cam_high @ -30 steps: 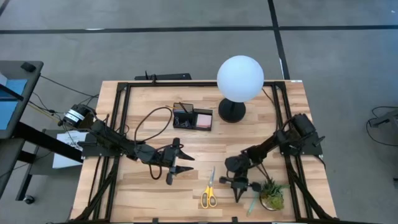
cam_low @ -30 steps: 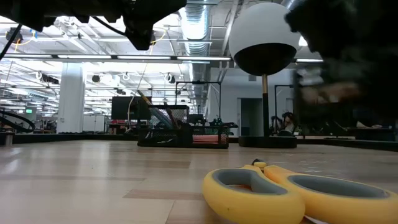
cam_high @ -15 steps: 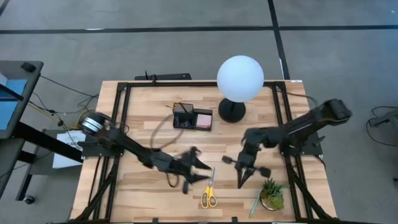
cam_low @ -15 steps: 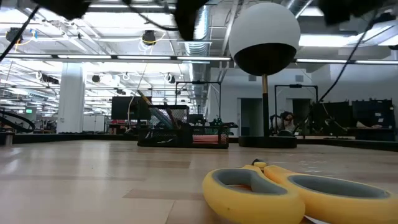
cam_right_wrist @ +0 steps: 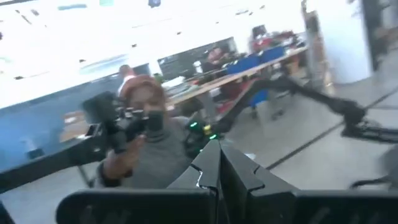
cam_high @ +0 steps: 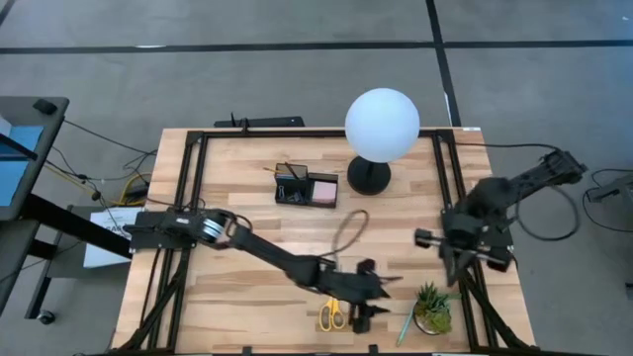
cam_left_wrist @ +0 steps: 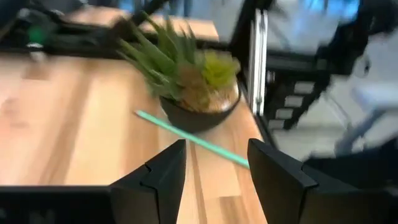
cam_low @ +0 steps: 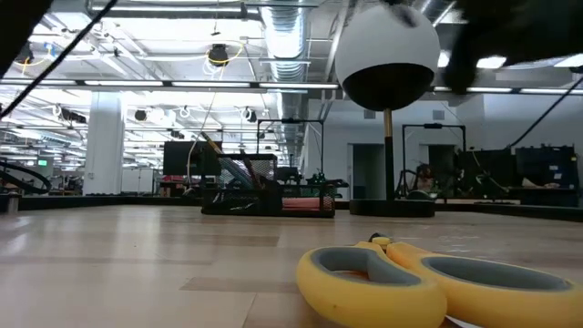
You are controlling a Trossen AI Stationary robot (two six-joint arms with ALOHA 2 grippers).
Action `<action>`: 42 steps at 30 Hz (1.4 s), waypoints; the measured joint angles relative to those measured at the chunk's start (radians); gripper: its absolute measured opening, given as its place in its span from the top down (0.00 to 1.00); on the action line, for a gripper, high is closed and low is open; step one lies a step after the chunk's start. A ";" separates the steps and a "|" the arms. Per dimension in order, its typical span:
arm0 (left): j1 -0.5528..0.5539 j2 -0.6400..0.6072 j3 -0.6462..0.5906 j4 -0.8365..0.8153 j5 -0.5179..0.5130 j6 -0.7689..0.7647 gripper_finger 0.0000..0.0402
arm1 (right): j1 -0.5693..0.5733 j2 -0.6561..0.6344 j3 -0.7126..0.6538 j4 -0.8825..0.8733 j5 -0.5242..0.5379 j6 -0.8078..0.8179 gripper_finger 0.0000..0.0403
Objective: Pick and place office supplies into organizer
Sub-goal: Put the blue pencil into the black desk organizer
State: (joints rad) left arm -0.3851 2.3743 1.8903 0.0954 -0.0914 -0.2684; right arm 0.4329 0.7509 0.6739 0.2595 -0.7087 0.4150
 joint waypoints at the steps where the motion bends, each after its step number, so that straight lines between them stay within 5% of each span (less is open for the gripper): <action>1: 0.000 0.038 0.085 -0.061 0.023 0.032 0.58 | 0.006 -0.028 0.000 -0.033 0.028 -0.016 1.00; 6: -0.016 0.233 0.468 -0.228 0.196 0.153 0.58 | 0.019 -0.109 0.000 -0.281 0.257 -0.086 1.00; 11: -0.024 0.289 0.408 -0.043 0.269 0.090 0.58 | 0.020 -0.116 0.000 -0.367 0.379 -0.108 0.99; 16: -0.029 0.316 0.411 -0.024 0.150 0.051 0.58 | 0.018 -0.109 0.000 -0.280 0.381 -0.109 0.99; 22: -0.032 0.319 0.443 -0.126 0.236 0.127 0.58 | 0.068 -0.030 0.000 -0.370 0.382 -0.185 1.00; 26: -0.025 0.231 0.458 -0.388 0.268 0.131 0.58 | 0.121 0.097 0.000 -0.391 0.448 -0.199 1.00; 34: -0.030 -0.003 0.460 -0.839 -0.073 0.221 0.58 | 0.322 0.301 0.089 -0.446 0.441 -0.093 1.00; 42: -0.048 -0.211 0.459 -1.119 -0.249 0.187 0.58 | 0.520 0.508 0.124 -0.574 0.699 -0.015 1.00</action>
State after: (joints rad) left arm -0.4330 2.1634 2.3497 -1.0239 -0.3405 -0.0819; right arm 0.9526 1.2586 0.7975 -0.3147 -0.0094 0.4004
